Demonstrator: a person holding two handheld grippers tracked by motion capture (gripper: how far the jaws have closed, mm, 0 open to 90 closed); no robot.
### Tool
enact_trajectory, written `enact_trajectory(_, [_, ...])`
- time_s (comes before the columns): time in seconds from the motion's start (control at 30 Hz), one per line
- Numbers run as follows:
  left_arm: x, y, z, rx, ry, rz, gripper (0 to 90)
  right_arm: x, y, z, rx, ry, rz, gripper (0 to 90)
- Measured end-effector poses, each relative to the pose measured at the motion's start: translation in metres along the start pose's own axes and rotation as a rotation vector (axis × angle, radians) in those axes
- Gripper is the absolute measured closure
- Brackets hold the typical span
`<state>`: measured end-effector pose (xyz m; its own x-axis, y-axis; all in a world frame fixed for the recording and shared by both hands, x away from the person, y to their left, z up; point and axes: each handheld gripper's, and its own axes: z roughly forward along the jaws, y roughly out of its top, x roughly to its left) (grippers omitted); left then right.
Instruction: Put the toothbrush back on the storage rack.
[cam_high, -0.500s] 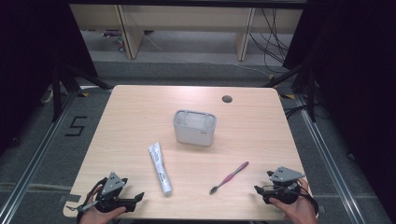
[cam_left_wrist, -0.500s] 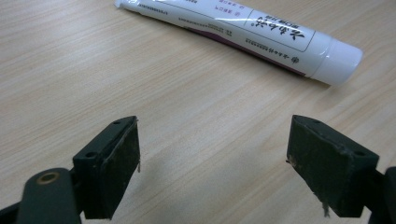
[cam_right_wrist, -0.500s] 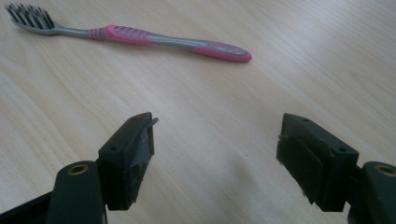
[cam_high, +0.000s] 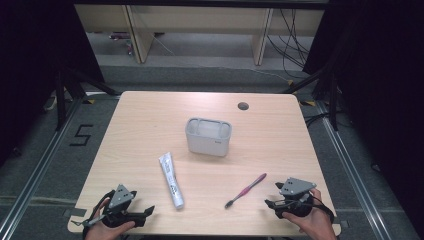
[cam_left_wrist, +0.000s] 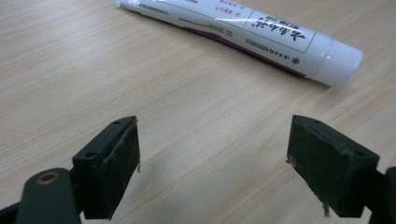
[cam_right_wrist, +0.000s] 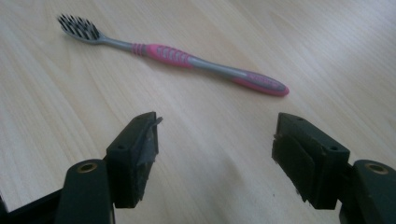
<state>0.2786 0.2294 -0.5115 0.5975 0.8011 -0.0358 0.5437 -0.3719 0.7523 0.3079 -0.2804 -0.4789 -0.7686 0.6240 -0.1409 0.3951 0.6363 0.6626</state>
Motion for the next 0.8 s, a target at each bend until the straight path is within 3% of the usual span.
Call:
enact_trajectory(0.1, [0.001, 0.0, 0.0, 0.007, -0.003, 0.012, 16.5, 0.001, 0.006, 0.001, -0.004, -0.004, -0.026, 32.2])
enact_trajectory(0.13, [-0.001, 0.0, 0.0, 0.002, -0.001, -0.007, 16.5, 0.001, 0.008, 0.001, -0.004, -0.007, -0.033, 32.3])
enact_trajectory(0.23, [-0.001, 0.0, 0.0, 0.006, -0.001, -0.008, 16.5, 0.002, 0.011, 0.002, -0.001, 0.001, -0.045, 32.8])
enact_trajectory(0.27, [0.0, 0.0, 0.0, 0.0, -0.001, -0.006, 16.5, 0.003, 0.014, 0.004, 0.001, 0.009, -0.072, 33.2])
enact_trajectory(0.8, [0.0, 0.0, -0.002, -0.008, -0.002, -0.008, 16.5, 0.008, 0.042, 0.02, 0.037, 0.036, -0.153, 35.8])
